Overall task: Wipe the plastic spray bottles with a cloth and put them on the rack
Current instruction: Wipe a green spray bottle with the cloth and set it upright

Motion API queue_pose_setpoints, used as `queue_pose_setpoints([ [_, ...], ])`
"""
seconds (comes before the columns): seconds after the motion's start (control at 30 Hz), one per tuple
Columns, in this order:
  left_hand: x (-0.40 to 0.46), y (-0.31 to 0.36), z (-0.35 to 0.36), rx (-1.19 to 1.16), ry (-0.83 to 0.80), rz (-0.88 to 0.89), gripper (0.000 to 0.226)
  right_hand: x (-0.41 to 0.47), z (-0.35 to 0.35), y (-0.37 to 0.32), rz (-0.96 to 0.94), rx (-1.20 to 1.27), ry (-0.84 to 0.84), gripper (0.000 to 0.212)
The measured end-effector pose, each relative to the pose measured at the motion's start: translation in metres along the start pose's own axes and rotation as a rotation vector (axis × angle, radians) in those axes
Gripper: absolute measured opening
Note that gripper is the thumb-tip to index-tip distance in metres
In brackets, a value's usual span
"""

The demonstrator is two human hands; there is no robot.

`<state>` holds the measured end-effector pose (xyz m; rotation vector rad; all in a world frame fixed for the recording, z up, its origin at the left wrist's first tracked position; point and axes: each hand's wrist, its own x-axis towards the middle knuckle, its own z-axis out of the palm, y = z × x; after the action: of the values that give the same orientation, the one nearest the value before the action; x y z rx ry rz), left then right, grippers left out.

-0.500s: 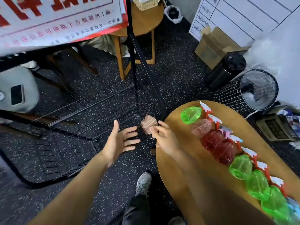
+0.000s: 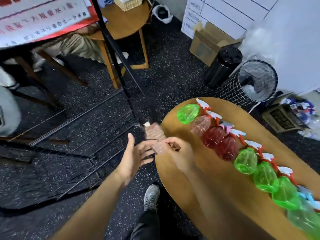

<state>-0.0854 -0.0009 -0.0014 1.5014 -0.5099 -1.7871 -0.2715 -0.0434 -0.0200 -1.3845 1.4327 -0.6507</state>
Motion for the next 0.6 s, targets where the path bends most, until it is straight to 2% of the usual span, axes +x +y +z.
queue_pose_setpoints([
  [0.2, 0.007, -0.05, 0.095, -0.088, -0.098, 0.021, 0.103, -0.068, -0.08, 0.068, 0.076, 0.19, 0.104, 0.014],
  [0.37, 0.024, -0.116, 0.172, -0.063, -0.25, 0.051, 0.106, -0.117, -0.143, 0.144, -0.009, 0.303, 0.133, 0.035],
  [0.43, 0.031, -0.142, 0.197, 0.003, -0.336, 0.091, 0.107, -0.134, -0.16, 0.169, -0.064, 0.201, 0.259, 0.035],
  [0.5, 0.039, -0.168, 0.22, 0.068, -0.414, 0.147, 0.108, -0.146, -0.175, 0.193, -0.125, -0.037, 0.429, 0.031],
  [0.6, 0.05, -0.201, 0.247, 0.109, -0.558, 0.28, 0.107, -0.154, -0.187, 0.224, -0.152, -0.218, 0.578, 0.041],
])
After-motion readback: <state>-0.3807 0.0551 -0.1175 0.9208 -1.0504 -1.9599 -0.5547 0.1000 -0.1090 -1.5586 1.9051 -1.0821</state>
